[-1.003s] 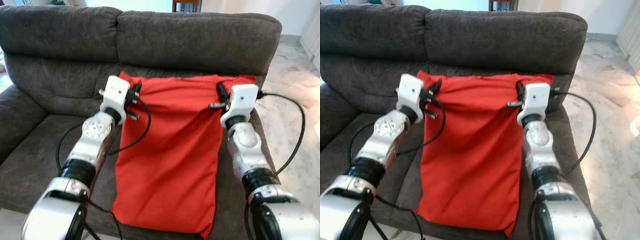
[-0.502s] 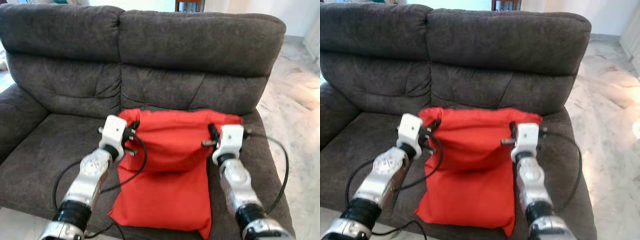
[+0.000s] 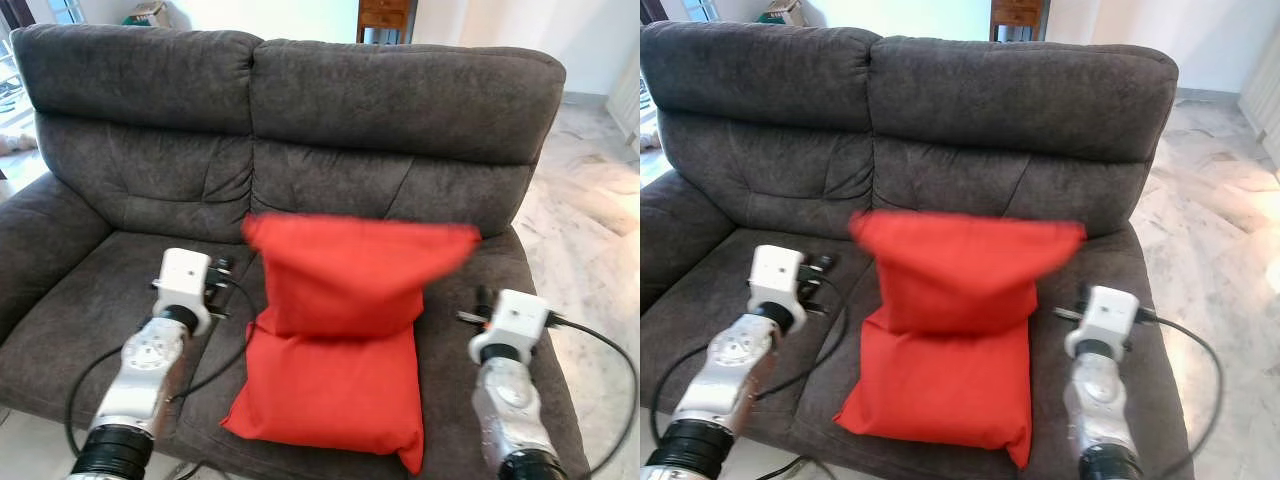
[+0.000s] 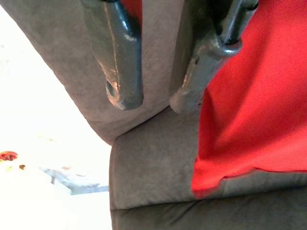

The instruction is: Move the pillow to the sofa from floor

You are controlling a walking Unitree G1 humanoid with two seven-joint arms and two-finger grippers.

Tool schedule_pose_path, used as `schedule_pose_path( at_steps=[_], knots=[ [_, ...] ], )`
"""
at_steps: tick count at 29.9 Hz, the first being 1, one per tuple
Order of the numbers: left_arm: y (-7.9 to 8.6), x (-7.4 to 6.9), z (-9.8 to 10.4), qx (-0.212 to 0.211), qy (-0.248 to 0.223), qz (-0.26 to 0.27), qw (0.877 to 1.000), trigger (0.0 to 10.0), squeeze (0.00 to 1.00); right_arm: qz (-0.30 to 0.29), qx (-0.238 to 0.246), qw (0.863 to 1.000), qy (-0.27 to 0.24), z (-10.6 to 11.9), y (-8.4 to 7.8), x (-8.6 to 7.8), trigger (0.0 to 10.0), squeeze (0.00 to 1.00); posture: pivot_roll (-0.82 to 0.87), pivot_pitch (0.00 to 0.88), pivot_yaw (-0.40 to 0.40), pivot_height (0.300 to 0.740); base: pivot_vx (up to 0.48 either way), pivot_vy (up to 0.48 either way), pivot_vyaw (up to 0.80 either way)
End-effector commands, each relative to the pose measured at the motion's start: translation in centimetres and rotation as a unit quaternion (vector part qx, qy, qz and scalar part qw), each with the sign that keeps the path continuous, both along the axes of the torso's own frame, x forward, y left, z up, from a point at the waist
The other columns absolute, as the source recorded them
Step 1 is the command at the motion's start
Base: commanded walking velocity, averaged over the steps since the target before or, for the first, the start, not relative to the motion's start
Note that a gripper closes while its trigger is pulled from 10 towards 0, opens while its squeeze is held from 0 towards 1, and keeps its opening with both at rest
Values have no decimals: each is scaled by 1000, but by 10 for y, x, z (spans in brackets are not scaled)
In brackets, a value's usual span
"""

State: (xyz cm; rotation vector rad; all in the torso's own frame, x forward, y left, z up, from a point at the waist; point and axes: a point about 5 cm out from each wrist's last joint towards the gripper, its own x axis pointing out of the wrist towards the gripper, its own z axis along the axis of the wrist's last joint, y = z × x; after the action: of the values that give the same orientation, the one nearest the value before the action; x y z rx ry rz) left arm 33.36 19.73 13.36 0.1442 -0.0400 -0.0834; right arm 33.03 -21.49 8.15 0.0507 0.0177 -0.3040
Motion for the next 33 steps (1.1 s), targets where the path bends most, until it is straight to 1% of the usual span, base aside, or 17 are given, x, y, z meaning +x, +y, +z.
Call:
schedule_pose_path(
  at_steps=[1,5,6,7,8,9,11,13,17,18,21,22,23,25,27,29,33],
  knots=[
    [-3,-1,1,-4,0,-4,1000,10000,1000,-1,5,1000,2,0,5,0,10000,984,111,110,24,740,0,0,0],
    [4,-5,-4,-3,10,8,1000,10000,1000,-19,13,1000,12,-7,1,-6,10000,941,113,108,26,740,0,0,0],
    [7,-8,-9,-2,18,13,1000,10000,310,-21,16,1000,16,-10,0,-9,10000,831,113,108,26,740,0,0,0],
    [11,-12,-16,-5,31,21,999,10000,0,-26,20,999,24,-15,-2,-13,10000,318,111,105,27,740,0,0,0],
    [13,-13,-19,-9,35,24,999,10000,0,-27,20,999,27,-17,-3,-15,10000,318,111,105,27,740,0,0,0],
    [17,-17,-24,-19,44,34,998,10000,0,-34,26,999,34,-21,-6,-19,10000,0,108,105,30,740,0,0,0],
    [28,-29,-38,-24,66,55,996,10000,0,-54,36,997,52,-33,-16,-32,10000,0,107,103,32,740,0,0,0],
    [30,-31,-40,-20,70,59,996,10000,0,-57,37,996,56,-36,-18,-34,10000,0,107,103,32,740,0,0,0],
    [44,-57,-75,-24,132,87,987,10000,0,-74,50,992,94,-59,-31,-61,10000,0,105,94,38,740,0,0,0],
    [48,-68,-93,-24,164,94,982,10000,0,-72,52,990,112,-69,-31,-70,10000,0,96,91,39,740,0,0,0],
    [52,-85,-121,-63,221,125,965,10000,0,-69,49,986,142,-84,-29,-83,10000,0,93,85,42,740,0,0,0],
    [52,-85,-121,-63,221,125,965,10000,0,-69,49,986,142,-84,-29,-83,10000,0,93,85,42,740,0,0,0],
    [55,-93,-134,-75,249,139,956,10000,0,-68,60,983,160,-93,-27,-90,10000,0,92,81,43,740,0,0,0],
    [56,-95,-139,-70,258,139,954,10000,0,-66,64,981,168,-96,-26,-92,10000,0,92,78,42,740,0,0,0],
    [51,-105,-154,-19,300,111,947,10000,0,-64,59,974,208,-109,-26,-102,10000,0,94,64,42,740,0,0,0],
    [49,-110,-161,-10,319,102,942,10000,0,-67,52,970,226,-114,-27,-108,10000,0,94,64,42,740,0,0,0],
    [46,-140,-192,23,408,89,908,10000,0,-99,56,950,289,-134,-38,-138,10000,0,72,40,51,740,0,0,0]
  ],
)
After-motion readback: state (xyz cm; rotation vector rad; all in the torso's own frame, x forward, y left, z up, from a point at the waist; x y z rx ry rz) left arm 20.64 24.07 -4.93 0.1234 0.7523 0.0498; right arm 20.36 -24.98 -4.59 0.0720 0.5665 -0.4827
